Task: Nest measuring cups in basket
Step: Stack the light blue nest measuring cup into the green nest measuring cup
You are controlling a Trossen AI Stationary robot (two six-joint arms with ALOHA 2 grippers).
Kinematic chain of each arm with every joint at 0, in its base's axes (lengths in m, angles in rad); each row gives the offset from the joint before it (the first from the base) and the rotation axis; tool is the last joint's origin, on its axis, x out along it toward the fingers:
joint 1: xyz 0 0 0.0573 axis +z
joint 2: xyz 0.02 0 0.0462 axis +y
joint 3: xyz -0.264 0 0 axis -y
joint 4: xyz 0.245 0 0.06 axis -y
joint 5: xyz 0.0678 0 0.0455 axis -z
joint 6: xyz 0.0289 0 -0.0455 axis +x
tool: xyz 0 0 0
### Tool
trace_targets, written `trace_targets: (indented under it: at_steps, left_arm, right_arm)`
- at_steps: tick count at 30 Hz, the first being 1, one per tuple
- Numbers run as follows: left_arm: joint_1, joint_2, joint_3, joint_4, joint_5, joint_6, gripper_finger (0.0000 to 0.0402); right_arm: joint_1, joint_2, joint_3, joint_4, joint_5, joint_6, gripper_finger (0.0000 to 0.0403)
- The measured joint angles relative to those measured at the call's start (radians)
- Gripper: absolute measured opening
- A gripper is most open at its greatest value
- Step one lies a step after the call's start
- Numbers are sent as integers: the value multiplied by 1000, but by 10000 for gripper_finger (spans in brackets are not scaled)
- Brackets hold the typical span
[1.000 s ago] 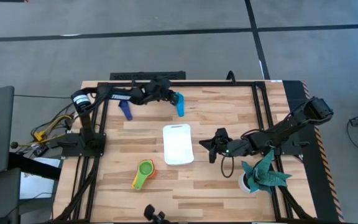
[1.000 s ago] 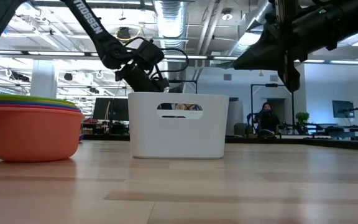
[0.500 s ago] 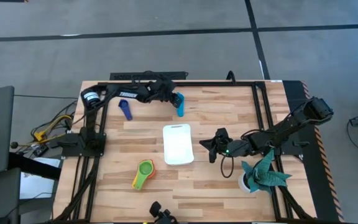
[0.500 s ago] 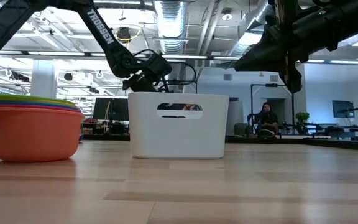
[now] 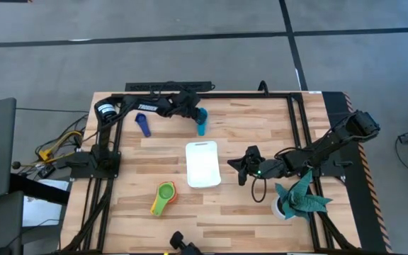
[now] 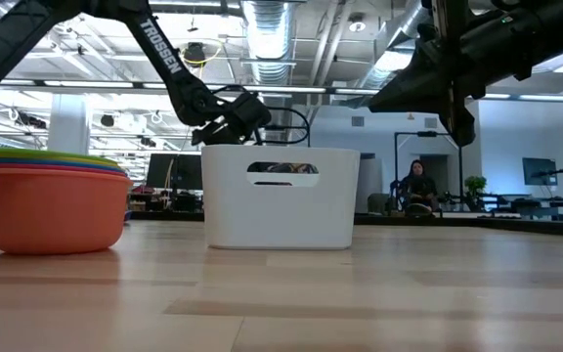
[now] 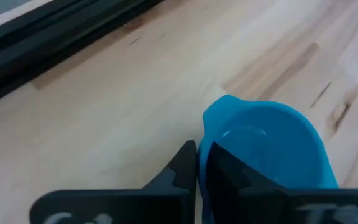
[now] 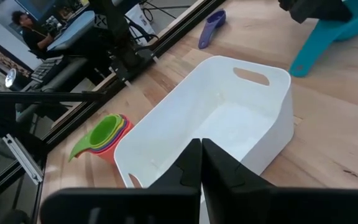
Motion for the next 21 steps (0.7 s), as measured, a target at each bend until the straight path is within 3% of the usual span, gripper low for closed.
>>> trace_targets:
  at_steps: [10, 15, 21]
  left_arm:
    - [-12, -185, -40, -214, -2, 113, 6]
    - [-49, -373, -179, -258, -2, 120, 7]
    - [-179, -670, -398, -271, -58, 33, 4]
  right_arm:
    - [6, 0, 0, -8, 20, -1, 27]
    - [6, 9, -1, 1, 64, 0, 24]
    - [6, 8, 0, 3, 105, -17, 20]
